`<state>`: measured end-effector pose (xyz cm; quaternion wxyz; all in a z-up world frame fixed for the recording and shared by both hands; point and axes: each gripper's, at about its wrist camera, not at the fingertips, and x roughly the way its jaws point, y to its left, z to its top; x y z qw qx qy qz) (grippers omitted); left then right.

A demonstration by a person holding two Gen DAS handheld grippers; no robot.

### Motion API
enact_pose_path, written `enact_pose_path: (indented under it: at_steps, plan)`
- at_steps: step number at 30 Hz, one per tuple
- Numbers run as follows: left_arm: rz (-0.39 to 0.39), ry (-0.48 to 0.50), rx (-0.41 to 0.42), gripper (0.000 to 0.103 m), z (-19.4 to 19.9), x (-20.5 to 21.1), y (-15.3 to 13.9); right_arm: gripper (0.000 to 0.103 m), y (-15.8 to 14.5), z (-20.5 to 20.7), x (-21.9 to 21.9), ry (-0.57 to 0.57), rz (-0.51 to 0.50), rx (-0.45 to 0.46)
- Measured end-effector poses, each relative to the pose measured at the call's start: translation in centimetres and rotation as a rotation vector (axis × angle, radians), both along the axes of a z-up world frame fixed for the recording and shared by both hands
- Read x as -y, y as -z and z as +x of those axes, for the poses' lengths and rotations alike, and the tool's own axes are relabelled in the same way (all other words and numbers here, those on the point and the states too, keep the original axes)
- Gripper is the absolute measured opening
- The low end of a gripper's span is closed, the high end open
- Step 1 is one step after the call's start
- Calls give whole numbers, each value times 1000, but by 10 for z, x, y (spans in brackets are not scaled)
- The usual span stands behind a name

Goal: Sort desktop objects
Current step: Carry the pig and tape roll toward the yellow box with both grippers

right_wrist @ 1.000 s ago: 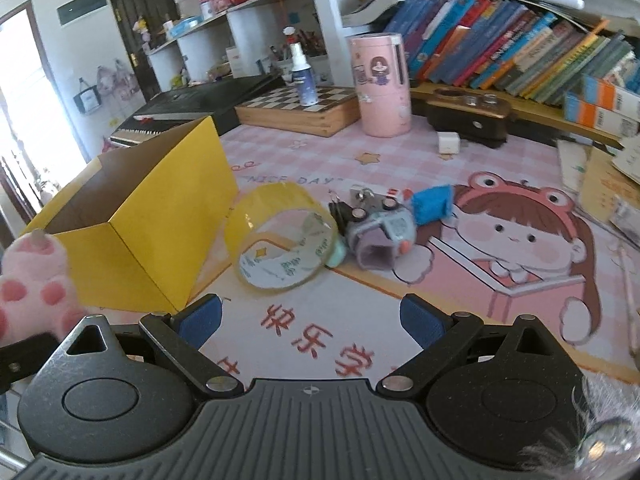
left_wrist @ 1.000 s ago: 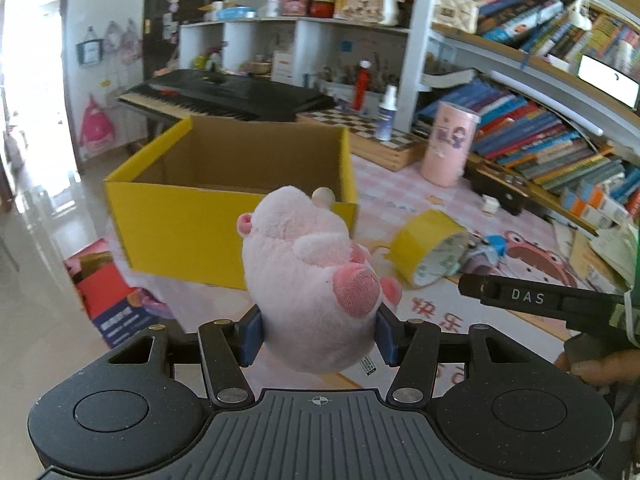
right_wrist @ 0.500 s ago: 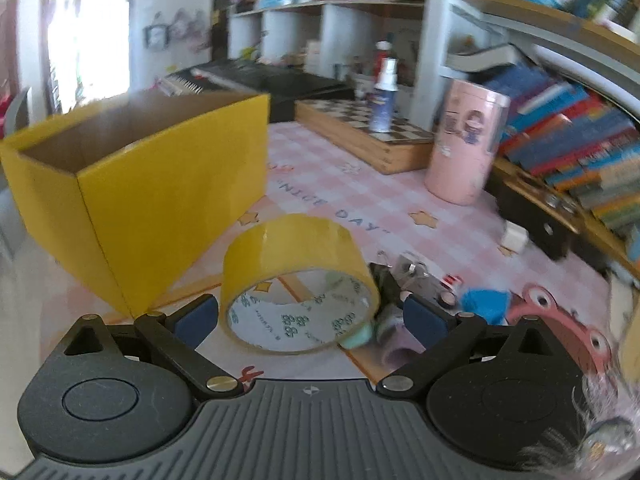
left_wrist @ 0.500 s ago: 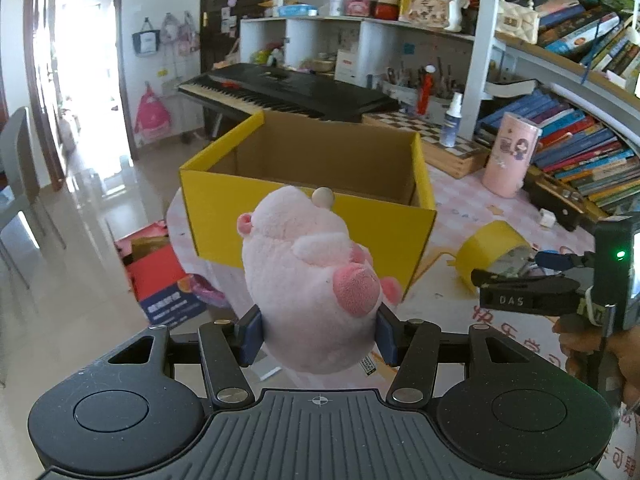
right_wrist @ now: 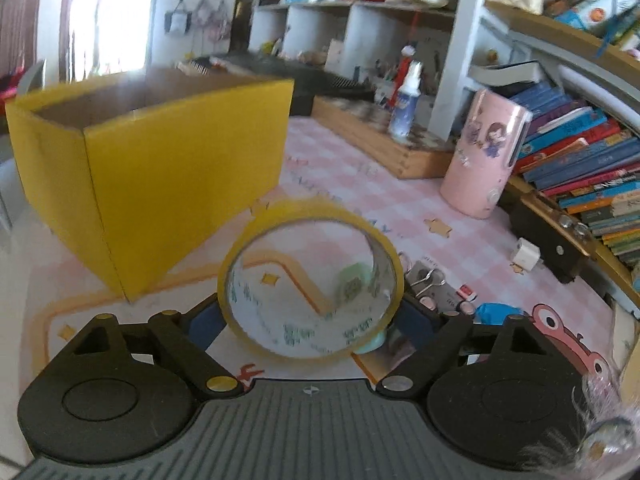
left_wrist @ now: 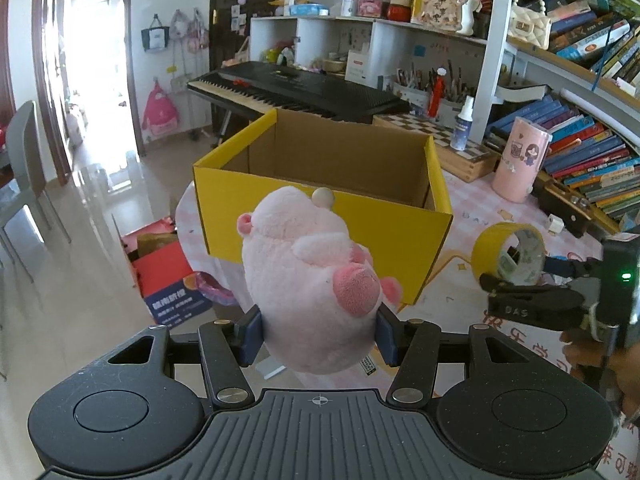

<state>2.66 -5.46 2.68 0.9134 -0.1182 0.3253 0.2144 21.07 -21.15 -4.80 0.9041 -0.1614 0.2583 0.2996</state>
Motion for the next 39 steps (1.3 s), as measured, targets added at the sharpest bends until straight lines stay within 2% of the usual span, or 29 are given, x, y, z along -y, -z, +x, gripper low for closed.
enact_pose_path:
  at_steps: [11, 23, 30, 39]
  plan:
    - [-40, 43, 36, 54, 1, -4, -3, 86, -38, -27, 21, 98, 147, -84]
    - [-57, 217, 112, 54, 1, -19, -8, 86, -69, -77, 33, 257, 311, -213]
    - [-70, 310, 121, 54, -9, -37, -7, 86, -75, -114, 16, 309, 298, -195]
    - [-94, 365, 103, 54, -35, -70, 0, 86, -75, -160, -22, 325, 276, -194]
